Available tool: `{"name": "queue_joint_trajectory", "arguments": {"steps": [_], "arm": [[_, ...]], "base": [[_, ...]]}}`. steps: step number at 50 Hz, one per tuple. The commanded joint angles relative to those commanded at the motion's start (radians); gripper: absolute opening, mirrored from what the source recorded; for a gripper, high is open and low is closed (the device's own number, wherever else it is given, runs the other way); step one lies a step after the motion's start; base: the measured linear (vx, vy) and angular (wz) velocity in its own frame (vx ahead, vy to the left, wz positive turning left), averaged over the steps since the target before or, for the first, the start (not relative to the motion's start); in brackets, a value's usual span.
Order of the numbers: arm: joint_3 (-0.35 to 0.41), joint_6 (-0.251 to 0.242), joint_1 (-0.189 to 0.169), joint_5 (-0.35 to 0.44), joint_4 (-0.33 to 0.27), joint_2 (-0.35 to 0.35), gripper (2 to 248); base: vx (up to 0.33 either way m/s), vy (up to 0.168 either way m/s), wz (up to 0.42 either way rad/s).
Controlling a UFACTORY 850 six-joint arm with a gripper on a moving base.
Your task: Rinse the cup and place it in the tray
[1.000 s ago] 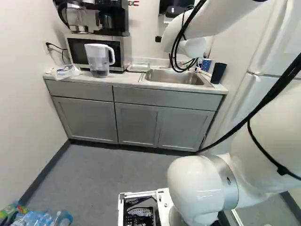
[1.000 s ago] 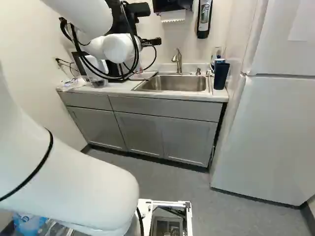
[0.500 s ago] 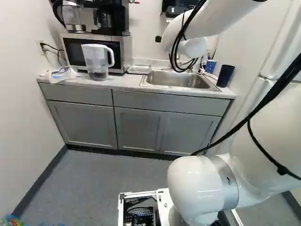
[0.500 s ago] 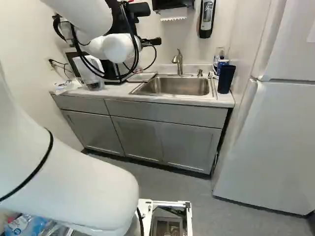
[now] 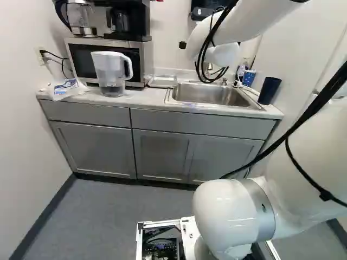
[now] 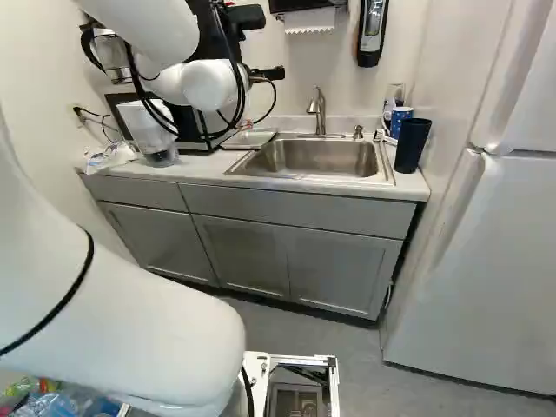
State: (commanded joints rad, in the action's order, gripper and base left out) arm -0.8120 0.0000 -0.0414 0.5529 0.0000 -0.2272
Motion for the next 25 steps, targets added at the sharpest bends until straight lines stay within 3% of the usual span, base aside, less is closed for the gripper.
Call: {"name": "queue_joint_trajectory", "arguments": {"steps": [25], "arm": [[0.0,0.0,0.0,0.0,0.0,0.0,247]], "base": [[0.114,0.042,-0.034]]}}
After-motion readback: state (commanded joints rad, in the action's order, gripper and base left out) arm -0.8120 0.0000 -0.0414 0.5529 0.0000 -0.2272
